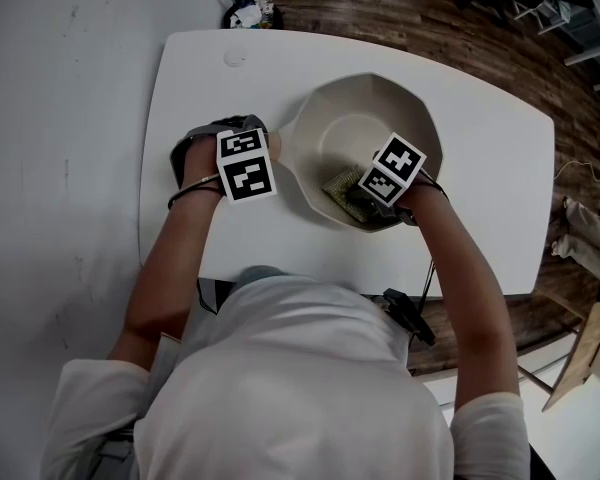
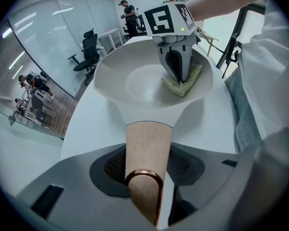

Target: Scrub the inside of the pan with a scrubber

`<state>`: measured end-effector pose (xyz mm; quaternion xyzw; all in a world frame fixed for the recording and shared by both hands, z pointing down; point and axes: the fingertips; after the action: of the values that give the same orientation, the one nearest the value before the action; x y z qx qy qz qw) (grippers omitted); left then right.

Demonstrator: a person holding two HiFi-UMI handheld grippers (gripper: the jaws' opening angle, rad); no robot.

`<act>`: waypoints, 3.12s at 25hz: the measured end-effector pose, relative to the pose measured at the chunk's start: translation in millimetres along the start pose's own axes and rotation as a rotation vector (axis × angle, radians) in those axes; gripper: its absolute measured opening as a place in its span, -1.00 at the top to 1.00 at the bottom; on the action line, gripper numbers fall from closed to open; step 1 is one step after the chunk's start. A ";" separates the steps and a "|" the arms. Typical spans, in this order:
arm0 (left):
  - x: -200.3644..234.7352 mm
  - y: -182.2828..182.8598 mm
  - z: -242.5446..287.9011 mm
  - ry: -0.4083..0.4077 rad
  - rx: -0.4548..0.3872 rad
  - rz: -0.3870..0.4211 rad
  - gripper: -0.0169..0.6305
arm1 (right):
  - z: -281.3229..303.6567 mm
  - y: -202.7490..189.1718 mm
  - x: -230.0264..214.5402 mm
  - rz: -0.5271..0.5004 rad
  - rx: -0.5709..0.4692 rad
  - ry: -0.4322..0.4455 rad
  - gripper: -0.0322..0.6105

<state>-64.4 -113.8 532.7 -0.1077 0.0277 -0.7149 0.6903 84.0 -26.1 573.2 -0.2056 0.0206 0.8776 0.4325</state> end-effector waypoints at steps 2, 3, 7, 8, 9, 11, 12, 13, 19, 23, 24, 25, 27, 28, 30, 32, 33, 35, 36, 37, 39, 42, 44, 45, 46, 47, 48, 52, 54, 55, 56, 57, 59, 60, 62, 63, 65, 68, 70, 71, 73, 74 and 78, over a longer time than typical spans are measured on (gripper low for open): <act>-0.2 -0.3 0.1 -0.005 0.002 -0.002 0.33 | -1.7 -7.6 -3.0 -0.024 0.046 -0.025 0.82; -0.4 -0.4 0.2 -0.007 0.004 -0.003 0.33 | -2.4 -11.0 -4.5 -0.034 0.063 -0.039 0.82; -0.5 -0.1 0.0 -0.007 0.005 -0.002 0.33 | -6.4 -23.6 -13.7 -0.081 0.136 -0.116 0.82; -0.7 -0.3 0.0 -0.008 0.005 -0.002 0.33 | -7.5 -26.8 -16.6 -0.094 0.160 -0.137 0.82; -0.8 -0.5 0.0 -0.008 0.004 -0.002 0.33 | -8.7 -30.0 -19.7 -0.106 0.183 -0.158 0.82; -0.7 -1.0 0.0 -0.008 0.002 -0.001 0.34 | -11.0 -35.4 -26.5 -0.127 0.225 -0.198 0.82; -0.5 -1.2 0.1 -0.007 0.002 -0.001 0.34 | -12.3 -37.3 -30.2 -0.135 0.243 -0.217 0.82; -0.2 -1.3 0.1 -0.007 0.002 0.000 0.34 | -13.6 -39.3 -34.0 -0.142 0.260 -0.238 0.82; -0.7 -1.1 1.1 -0.007 0.000 0.000 0.34 | -21.7 -48.6 -57.1 -0.210 0.337 -0.369 0.82; -0.5 -0.9 0.3 -0.003 -0.004 0.004 0.34 | -24.9 -45.9 -73.2 -0.283 0.341 -0.451 0.82; -0.5 -1.0 0.3 -0.002 -0.005 0.005 0.34 | -25.3 -44.7 -77.4 -0.295 0.339 -0.473 0.82; -0.4 -1.1 0.3 -0.002 -0.006 0.006 0.34 | -25.8 -43.2 -81.7 -0.305 0.336 -0.496 0.82; -0.3 -1.3 0.5 -0.002 -0.010 0.009 0.34 | -27.5 -41.0 -90.3 -0.321 0.337 -0.543 0.82; -0.3 -1.2 0.6 -0.002 -0.013 0.010 0.34 | -28.7 -40.3 -94.7 -0.327 0.340 -0.566 0.82; -0.7 -0.8 0.6 -0.004 -0.018 0.012 0.34 | -31.8 -38.7 -103.6 -0.333 0.344 -0.613 0.82; -1.3 -0.4 0.8 -0.005 -0.022 0.013 0.35 | -34.8 -36.2 -112.5 -0.336 0.340 -0.659 0.82; -1.7 -0.2 0.9 -0.006 -0.023 0.013 0.35 | -36.4 -34.5 -117.0 -0.338 0.336 -0.682 0.82; -2.3 -0.3 1.2 -0.008 -0.020 0.014 0.35 | -39.6 -29.7 -125.8 -0.341 0.319 -0.730 0.82; -2.5 -0.4 1.2 -0.010 -0.017 0.016 0.35 | -41.1 -26.8 -129.8 -0.341 0.309 -0.752 0.82; -2.8 -0.5 1.1 -0.011 -0.012 0.020 0.35 | -42.7 -24.0 -133.5 -0.341 0.298 -0.773 0.82; -4.0 -0.3 1.3 -0.013 0.004 0.034 0.36 | -45.8 -18.8 -140.0 -0.341 0.278 -0.813 0.82; -5.7 0.7 1.6 -0.019 0.022 0.050 0.37 | -50.2 -11.5 -148.1 -0.327 0.236 -0.860 0.82; -6.8 0.6 1.9 -0.021 0.026 0.056 0.37 | -52.4 -5.8 -152.2 -0.309 0.199 -0.881 0.82; -7.3 0.6 2.2 -0.021 0.028 0.061 0.37 | -53.3 -2.8 -154.1 -0.300 0.179 -0.890 0.82; -7.6 0.9 2.4 -0.020 0.030 0.067 0.38 | -54.2 0.1 -155.8 -0.290 0.160 -0.897 0.82; -8.0 1.1 2.6 -0.019 0.032 0.074 0.38 | -55.0 2.9 -157.3 -0.282 0.143 -0.903 0.82; -8.5 1.2 2.7 -0.020 0.035 0.079 0.39 | -55.8 5.5 -158.7 -0.276 0.127 -0.909 0.82; -10.2 1.8 3.6 -0.027 0.034 0.089 0.39 | -58.7 15.7 -162.8 -0.231 0.063 -0.916 0.82; -10.3 2.4 4.1 -0.031 0.027 0.087 0.39 | -60.2 21.5 -164.4 -0.182 0.021 -0.901 0.82; -10.5 2.7 4.3 -0.035 0.022 0.087 0.39 | -61.0 25.0 -165.1 -0.151 -0.005 -0.892 0.82; -10.7 3.0 4.6 -0.038 0.016 0.088 0.39 | -61.8 28.8 -165.8 -0.120 -0.034 -0.882 0.82; -11.0 3.3 4.8 -0.043 0.012 0.089 0.39 | -62.5 32.7 -166.6 -0.088 -0.065 -0.873 0.82; -12.2 3.9 5.5 -0.049 0.008 0.095 0.39 | -63.5 40.8 -168.2 -0.030 -0.126 -0.856 0.82; -13.0 4.3 5.9 -0.052 0.008 0.099 0.39 | -63.8 45.1 -168.8 -0.005 -0.153 -0.849 0.82; -14.8 5.1 6.6 -0.058 0.006 0.106 0.39 | -64.4 54.8 -169.9 0.037 -0.206 -0.839 0.82; -15.5 5.7 6.9 -0.061 0.004 0.108 0.39 | -64.6 59.9 -170.0 0.055 -0.232 -0.833 0.82; -16.5 6.9 6.9 -0.067 -0.003 0.108 0.39 | -64.2 69.4 -169.6 0.096 -0.279 -0.813 0.82; -17.8 8.1 7.0 -0.072 -0.010 0.105 0.39 | -61.5 80.2 -168.4 0.178 -0.354 -0.774 0.82; -18.4 8.1 7.2 -0.074 -0.011 0.105 0.39 | -58.7 89.6 -165.4 0.211 -0.408 -0.742 0.82; -18.5 8.0 7.3 -0.075 -0.012 0.105 0.39 | -57.4 93.8 -163.6 0.217 -0.428 -0.731 0.82; -18.5 7.8 7.6 -0.073 -0.011 0.107 0.38 | -55.0 99.6 -159.7 0.219 -0.457 -0.717 0.82; -18.4 7.8 7.8 -0.071 -0.009 0.109 0.38 | -53.9 102.2 -157.5 0.218 -0.472 -0.708 0.82; -18.5 7.7 8.4 -0.069 -0.003 0.115 0.38 | -48.5 114.9 -144.1 0.206 -0.538 -0.655 0.82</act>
<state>-54.7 -94.8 537.3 -0.1318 0.0111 -0.6698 0.7307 90.4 -216.4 567.1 -0.0188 -0.3266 0.9091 0.2577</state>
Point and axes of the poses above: the fingertips, and each gripper's own axes: z forward along the fingers, x to its left, y out of its top, and after that the axes turned 13 degrees about -y, right-handed
